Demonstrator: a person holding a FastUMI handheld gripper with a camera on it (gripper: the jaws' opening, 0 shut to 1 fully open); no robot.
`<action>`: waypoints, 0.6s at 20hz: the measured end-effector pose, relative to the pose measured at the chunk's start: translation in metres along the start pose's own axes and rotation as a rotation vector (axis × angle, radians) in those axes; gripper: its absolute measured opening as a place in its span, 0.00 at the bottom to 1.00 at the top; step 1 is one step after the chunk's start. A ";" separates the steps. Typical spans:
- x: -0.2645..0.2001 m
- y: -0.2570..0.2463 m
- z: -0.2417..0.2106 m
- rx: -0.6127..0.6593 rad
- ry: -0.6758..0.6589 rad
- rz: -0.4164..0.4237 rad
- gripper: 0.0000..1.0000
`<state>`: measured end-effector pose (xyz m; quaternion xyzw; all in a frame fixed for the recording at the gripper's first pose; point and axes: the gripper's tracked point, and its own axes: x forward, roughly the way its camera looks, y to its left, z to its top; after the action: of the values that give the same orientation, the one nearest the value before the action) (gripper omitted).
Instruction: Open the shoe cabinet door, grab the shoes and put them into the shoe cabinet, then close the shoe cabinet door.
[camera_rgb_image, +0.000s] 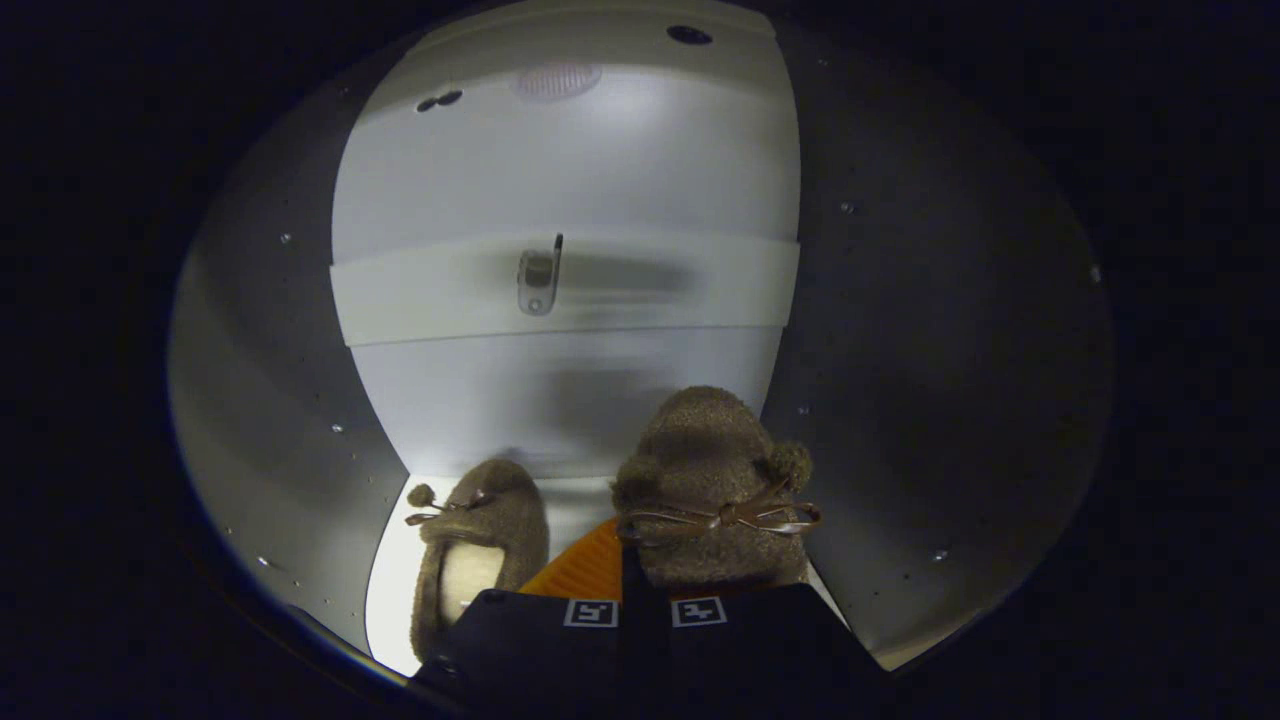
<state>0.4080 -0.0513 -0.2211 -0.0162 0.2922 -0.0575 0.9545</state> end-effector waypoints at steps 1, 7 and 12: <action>0.007 -0.001 -0.006 -0.001 0.020 -0.005 0.04; 0.034 0.007 -0.034 -0.024 0.106 0.011 0.05; 0.042 0.006 -0.041 -0.018 0.127 0.009 0.05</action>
<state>0.4200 -0.0500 -0.2791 -0.0195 0.3529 -0.0515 0.9340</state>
